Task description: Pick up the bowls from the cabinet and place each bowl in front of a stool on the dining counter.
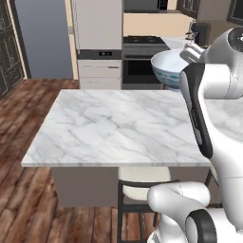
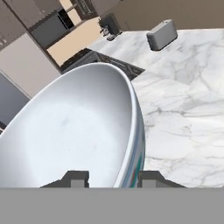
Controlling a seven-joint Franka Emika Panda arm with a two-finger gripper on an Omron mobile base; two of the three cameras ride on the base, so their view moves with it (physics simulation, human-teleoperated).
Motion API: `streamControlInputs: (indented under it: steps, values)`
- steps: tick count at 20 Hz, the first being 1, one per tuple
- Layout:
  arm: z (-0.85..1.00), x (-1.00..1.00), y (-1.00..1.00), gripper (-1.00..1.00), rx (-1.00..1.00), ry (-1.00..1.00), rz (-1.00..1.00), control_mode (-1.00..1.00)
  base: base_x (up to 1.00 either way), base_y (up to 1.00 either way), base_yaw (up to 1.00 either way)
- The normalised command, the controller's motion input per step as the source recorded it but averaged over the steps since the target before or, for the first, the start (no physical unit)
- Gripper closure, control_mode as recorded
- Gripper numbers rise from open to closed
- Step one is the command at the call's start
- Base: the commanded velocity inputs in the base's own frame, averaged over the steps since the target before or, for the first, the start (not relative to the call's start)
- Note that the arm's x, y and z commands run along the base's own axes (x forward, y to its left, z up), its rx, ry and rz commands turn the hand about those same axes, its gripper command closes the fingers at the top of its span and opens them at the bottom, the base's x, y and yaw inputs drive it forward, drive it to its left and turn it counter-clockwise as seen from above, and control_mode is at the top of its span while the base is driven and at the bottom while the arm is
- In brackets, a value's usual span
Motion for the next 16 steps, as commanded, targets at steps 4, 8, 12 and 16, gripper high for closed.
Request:
streamControlInputs:
  steps: [4, 8, 12, 16]
  values:
    - [0.00, 0.00, 0.00, 1.00, 0.00, 0.00, 0.00, 1.00, 0.21, 0.00, 0.06]
    - [0.00, 0.00, 0.00, 1.00, 0.00, 0.00, 0.00, 1.00, 0.10, 0.02, -0.01]
    - [-0.40, 0.03, -0.01, 1.00, 0.04, -0.02, 0.01, -1.00, 0.01, 0.00, -0.01]
    - [-0.77, 0.15, 0.00, 1.00, 0.12, 0.00, 0.04, -1.00, 0.00, 0.00, 0.00]
